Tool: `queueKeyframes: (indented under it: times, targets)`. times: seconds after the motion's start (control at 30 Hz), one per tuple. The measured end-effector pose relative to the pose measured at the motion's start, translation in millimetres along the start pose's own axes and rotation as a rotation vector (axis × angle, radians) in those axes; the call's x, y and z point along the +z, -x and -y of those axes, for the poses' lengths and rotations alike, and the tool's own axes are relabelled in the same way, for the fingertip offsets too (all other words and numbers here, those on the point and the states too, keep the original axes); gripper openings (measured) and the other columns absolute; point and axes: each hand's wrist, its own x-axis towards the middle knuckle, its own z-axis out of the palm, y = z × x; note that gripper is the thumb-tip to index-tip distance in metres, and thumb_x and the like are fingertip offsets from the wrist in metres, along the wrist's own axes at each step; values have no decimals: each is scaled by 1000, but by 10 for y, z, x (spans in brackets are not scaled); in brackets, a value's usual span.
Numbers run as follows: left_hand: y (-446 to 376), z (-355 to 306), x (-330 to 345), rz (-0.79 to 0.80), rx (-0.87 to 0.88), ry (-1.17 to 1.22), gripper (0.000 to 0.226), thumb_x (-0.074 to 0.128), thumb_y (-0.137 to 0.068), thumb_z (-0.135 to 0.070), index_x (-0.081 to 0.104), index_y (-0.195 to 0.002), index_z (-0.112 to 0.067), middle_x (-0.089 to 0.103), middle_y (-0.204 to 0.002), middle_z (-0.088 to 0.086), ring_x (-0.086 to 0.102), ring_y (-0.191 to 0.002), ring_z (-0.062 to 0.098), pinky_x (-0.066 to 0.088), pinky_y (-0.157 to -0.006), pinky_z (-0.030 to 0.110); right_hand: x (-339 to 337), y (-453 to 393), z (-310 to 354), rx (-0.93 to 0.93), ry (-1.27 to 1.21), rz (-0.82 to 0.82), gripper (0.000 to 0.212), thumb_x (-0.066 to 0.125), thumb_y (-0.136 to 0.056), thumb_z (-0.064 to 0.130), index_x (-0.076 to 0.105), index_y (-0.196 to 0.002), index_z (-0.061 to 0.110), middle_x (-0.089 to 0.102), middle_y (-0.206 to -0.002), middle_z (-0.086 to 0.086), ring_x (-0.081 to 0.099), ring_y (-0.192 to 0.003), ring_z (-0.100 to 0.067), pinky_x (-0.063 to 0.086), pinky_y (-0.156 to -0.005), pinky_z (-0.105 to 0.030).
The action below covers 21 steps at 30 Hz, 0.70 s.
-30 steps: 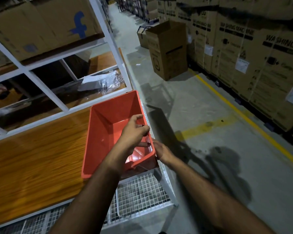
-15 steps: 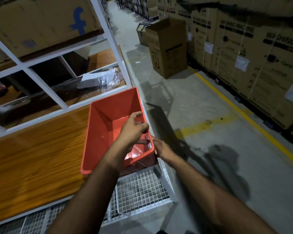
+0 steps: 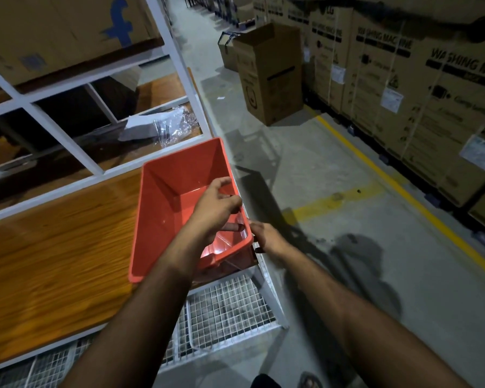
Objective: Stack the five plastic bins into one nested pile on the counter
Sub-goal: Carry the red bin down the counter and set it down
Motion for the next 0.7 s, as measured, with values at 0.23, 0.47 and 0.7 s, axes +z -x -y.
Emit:
queueKeyframes:
  times: [0.23,0.47,0.7]
  targets:
    - [-6,-39,-4,-6,1,-18,50,53,-88,0,46,-131,-24,55,-85,7,61,-69,21,60,-59,44,-15,35,88,-3,23,1,24,41,-104,33,65,-108,32,68,-87,10,60,-80,-7,46,-67,-27]
    - [-3,-62,14,-13,-17,-13,49,55,-87,0,47,-128,-25,54,-86,8,61,-76,22,59,-67,53,-18,66,142,9,24,18,37,39,-104,38,65,-126,23,70,-103,0,63,-85,-10,48,-68,-28]
    - [40,-84,10,-32,-92,16,48,57,-88,-14,42,-132,-27,60,-102,8,60,-83,20,60,-67,50,-76,115,112,17,1,-9,39,38,-103,42,65,-126,26,71,-121,-4,64,-102,-15,45,-71,-26]
